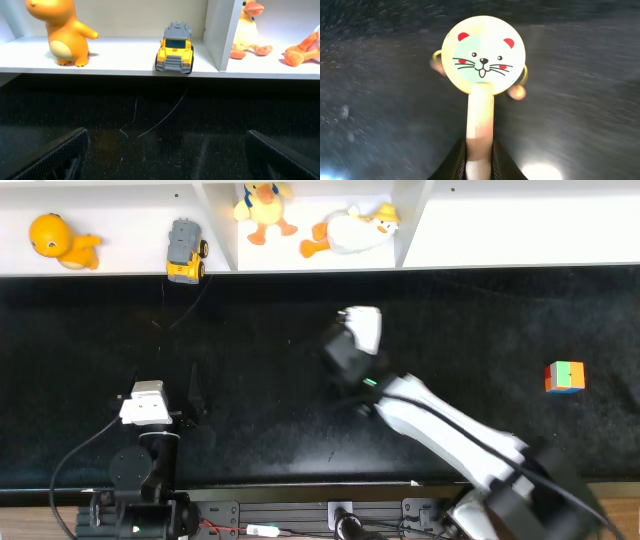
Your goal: Store Toys
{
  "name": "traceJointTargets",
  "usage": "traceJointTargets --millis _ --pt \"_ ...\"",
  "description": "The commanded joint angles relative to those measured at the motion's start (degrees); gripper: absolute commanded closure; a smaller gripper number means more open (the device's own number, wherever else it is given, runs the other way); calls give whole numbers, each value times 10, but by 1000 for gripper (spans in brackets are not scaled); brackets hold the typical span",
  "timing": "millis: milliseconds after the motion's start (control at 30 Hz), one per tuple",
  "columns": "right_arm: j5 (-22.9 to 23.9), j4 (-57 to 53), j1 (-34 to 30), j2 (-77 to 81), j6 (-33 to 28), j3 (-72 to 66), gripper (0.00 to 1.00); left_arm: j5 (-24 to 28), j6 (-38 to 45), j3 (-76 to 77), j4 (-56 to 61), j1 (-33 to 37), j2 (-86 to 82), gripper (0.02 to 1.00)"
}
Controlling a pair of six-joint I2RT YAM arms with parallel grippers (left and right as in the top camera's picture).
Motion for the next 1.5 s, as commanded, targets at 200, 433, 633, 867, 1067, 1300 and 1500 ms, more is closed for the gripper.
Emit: traceJointTargets --millis 200,433,633,867,1067,1300,1500 --pt "-26 -120 -180 -243 -59 -122 958 3 0 -2 -1 -3 -7 20" --pt "-101 -146 -338 -234 -294 -62 958 3 0 -2 -1 -3 -7 20" --pt "-133 -110 -374 -162 -447 38 936 3 0 -2 -1 -3 -7 20" --pt "-148 -42 -373 -42 -483 147 934 3 0 -2 -1 -3 -7 20" --pt "-148 27 -373 48 -482 201 921 3 0 -2 0 -3 -7 20" --pt "-150 85 -373 121 -476 229 915 3 0 -2 0 -3 -7 18" --pt "-170 147 -372 141 -466 229 840 3 0 -2 -1 -3 -7 20"
